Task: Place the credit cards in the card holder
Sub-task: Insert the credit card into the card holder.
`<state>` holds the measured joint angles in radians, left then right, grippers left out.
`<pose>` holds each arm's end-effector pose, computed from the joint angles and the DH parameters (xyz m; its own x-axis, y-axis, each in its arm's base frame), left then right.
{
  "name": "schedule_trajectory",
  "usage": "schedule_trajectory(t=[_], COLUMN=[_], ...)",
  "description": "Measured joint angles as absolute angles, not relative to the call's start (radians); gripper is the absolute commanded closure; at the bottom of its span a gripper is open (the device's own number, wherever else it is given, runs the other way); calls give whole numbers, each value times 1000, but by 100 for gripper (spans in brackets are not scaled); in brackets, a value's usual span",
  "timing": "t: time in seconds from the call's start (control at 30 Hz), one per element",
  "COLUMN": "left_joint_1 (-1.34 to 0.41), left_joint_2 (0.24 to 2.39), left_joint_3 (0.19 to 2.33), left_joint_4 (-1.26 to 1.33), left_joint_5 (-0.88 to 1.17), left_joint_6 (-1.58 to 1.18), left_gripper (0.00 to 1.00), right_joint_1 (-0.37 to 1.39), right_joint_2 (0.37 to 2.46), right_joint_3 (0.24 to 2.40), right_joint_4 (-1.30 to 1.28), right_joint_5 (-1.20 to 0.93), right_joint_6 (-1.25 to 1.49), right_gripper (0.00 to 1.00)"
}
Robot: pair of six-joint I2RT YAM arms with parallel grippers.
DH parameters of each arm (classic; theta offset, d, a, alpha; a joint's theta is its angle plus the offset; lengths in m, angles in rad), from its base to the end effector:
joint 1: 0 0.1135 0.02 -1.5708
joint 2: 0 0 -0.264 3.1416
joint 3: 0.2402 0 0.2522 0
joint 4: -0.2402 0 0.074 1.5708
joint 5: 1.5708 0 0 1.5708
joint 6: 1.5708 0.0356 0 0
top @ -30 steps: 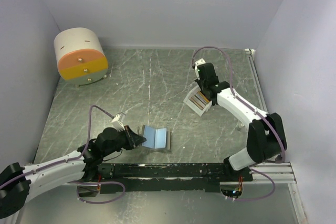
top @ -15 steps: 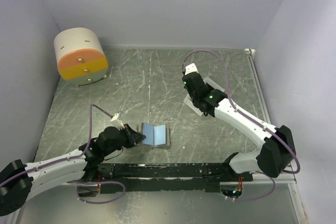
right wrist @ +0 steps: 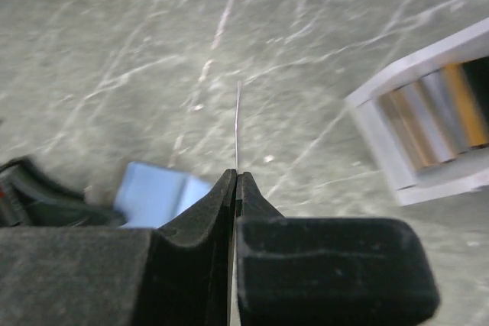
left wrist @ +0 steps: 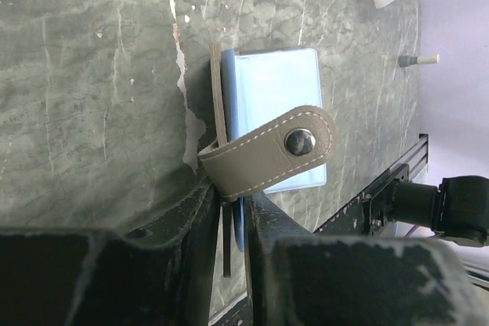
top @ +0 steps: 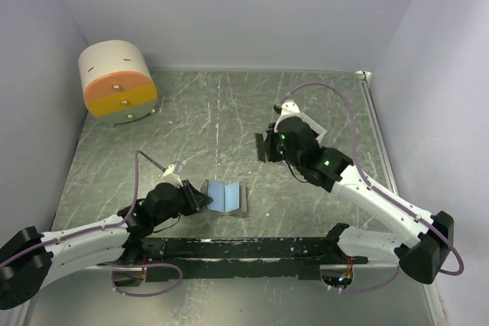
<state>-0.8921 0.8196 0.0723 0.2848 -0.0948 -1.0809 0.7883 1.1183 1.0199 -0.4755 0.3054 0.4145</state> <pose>0.1020 -0.1210 0.1351 -0.7686 -0.4462 -0.4584 0.0924 0.6316 -0.7698 0.1803 0.1661 0.3280 -0.5511 -0.0095 -0.8344 -0.3019 0.9344 0.1888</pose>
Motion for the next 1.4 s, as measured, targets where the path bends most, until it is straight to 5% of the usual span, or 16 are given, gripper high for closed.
schedule_trajectory(t=[0.33,1.2,1.4], left_joint_1=[-892,-892,-892], left_joint_2=[805,667,638], left_joint_3=[72,72,72], left_joint_4=[265,96,52], left_joint_5=[-95,-138,-150], left_joint_6=[-1078,-1071,-1070], left_gripper=[73,62,73], right_joint_1=[900,1005,1005], right_joint_2=[1096,1356,1356], right_joint_3=[746,568,568], right_joint_4=[-199,35,37], right_joint_5=[85,99,106], right_joint_6=[739,935,934], right_gripper=[100,100,100])
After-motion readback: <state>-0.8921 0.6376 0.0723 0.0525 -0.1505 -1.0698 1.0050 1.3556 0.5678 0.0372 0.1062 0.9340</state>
